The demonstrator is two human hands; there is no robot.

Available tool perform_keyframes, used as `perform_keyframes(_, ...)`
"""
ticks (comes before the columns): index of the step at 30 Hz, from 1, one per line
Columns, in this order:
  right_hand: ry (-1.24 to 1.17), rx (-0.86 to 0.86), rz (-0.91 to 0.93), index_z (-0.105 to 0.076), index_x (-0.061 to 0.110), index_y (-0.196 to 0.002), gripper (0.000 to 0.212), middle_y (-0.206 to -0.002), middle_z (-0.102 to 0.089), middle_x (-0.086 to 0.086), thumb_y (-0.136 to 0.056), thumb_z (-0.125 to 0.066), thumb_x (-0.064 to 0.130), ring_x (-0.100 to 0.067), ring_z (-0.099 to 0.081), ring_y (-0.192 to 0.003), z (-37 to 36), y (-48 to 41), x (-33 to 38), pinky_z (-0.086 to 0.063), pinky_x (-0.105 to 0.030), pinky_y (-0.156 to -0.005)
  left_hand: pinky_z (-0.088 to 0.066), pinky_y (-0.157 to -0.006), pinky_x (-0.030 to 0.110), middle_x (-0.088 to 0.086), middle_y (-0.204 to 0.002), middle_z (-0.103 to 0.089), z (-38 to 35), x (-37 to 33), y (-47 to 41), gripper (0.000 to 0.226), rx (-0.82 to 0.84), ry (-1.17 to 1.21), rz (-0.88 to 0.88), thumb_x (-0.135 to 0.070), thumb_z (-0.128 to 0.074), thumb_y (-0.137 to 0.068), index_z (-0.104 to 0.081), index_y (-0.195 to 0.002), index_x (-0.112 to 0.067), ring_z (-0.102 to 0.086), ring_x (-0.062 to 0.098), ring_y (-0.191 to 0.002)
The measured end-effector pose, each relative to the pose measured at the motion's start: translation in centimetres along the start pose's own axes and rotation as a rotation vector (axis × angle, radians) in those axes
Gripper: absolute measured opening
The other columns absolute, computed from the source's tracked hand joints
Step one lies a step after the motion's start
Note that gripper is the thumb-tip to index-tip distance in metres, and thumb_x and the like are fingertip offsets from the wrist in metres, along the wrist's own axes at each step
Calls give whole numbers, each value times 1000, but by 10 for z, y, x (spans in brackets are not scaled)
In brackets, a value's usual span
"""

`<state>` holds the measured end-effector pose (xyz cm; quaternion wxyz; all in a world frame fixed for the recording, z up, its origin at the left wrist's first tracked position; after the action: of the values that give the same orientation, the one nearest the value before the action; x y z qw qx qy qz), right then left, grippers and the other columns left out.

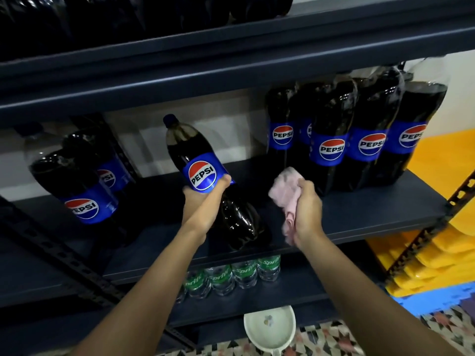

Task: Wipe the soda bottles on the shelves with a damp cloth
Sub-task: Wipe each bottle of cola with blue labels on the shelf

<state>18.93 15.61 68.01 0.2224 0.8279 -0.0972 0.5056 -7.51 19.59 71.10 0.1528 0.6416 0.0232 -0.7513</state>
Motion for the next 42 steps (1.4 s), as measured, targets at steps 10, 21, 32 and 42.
perform_keyframes(10, 1740, 132, 674, -70, 25, -117, 44, -117, -65, -6, -92, -40, 46, -32, -57, -103, -11, -10, -52, -46, -48, -84, -48, -84, 32, -16, -100, -64, 27, -13, 7, 75, -132, -277, -149, -62, -87, -75, -43, -122, -23, -66, 17, -96)
perform_keyframes(21, 1836, 88, 474, -50, 30, -141, 52, -146, -47, -4, -101, -33, 58, -30, -40, -133, -24, -12, -57, -23, -57, -115, -60, -91, 43, -3, -117, -70, 38, -4, 23, 101, -241, -265, -290, -58, -93, -66, -34, -141, -25, -71, 22, -104)
perform_keyframes(32, 1010, 550, 495, -56, 23, -144, 49, -137, -54, 7, -97, -68, 31, -10, -60, -119, -106, 38, -5, -42, -13, -89, -47, -95, 12, -13, -136, -44, 40, -4, 35, 94, -27, -231, -417, -56, -90, -72, -41, -149, -33, -55, -5, -121)
perform_keyframes(42, 1016, 619, 487, -35, 26, -158, 76, -138, -58, 16, -93, -73, 37, -9, -62, -118, -135, 48, -4, -55, -35, -99, -60, -84, 21, -19, -126, -61, 72, -13, 41, 62, -74, -299, -409, -51, -85, -83, -63, -137, -30, -66, -3, -102)
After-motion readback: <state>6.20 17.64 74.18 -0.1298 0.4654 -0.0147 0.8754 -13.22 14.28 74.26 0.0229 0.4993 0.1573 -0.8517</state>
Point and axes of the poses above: each hand's wrist, its own y-axis away from the middle knuckle, its own z-axis out of the back of the hand, x = y × z, the point moved 10 cm from there along -y, towards the middle knuckle
